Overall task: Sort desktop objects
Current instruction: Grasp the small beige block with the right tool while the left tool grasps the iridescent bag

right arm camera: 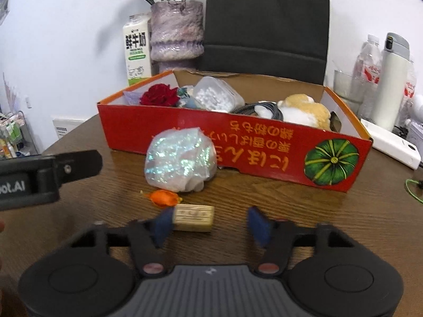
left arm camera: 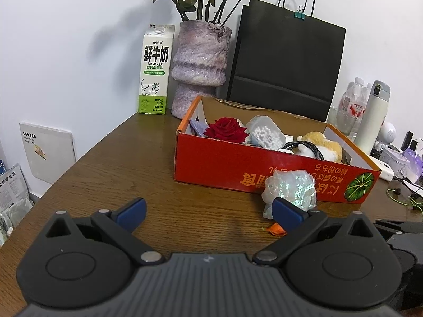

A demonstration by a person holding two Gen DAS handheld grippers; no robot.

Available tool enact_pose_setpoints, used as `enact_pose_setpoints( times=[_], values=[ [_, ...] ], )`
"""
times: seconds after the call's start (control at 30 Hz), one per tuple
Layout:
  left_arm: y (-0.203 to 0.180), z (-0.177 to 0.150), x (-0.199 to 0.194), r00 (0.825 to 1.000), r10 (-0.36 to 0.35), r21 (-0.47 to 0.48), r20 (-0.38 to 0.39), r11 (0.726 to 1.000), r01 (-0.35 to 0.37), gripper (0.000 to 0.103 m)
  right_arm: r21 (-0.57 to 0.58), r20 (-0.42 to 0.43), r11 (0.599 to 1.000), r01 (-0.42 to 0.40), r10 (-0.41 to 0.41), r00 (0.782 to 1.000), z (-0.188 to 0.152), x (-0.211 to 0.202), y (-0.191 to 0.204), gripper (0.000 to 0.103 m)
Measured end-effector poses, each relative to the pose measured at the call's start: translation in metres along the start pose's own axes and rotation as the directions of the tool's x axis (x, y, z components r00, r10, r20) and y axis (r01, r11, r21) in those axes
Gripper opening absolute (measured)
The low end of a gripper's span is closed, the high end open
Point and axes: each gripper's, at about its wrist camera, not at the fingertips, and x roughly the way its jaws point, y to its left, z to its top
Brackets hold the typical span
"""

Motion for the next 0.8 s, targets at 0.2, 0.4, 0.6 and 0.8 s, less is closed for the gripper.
enact_pose_setpoints(
  times=[0.2,0.4,0.6,0.8],
  values=[
    [-0.007,-0.001,0.006,1.000,-0.023,-0.006,-0.015,1.000,0.023,0.103,-0.014,-0.001,1.000,-0.001,0.001,1.000,0.002,-0.003,-0.006,0.029],
    [-0.034,-0.002,0.018,0.998,-0.060,0.016,-0.026,0.998,0.060,0.103,0.031,-0.002,0.998,0.057,-0.057,0.998,0.006,0.000,-0.034,0.029],
    [-0.065,0.004,0.041,0.996,-0.084,0.002,-0.031,0.996,0.084,0.103,0.084,0.003,0.992,0.097,-0.098,0.995,0.009,0.000,-0.068,0.029],
    [-0.089,0.007,0.063,0.998,-0.022,0.009,-0.057,1.000,0.022,0.102,0.098,-0.001,0.989,0.111,-0.112,0.994,0.010,0.005,-0.086,0.029]
  ],
)
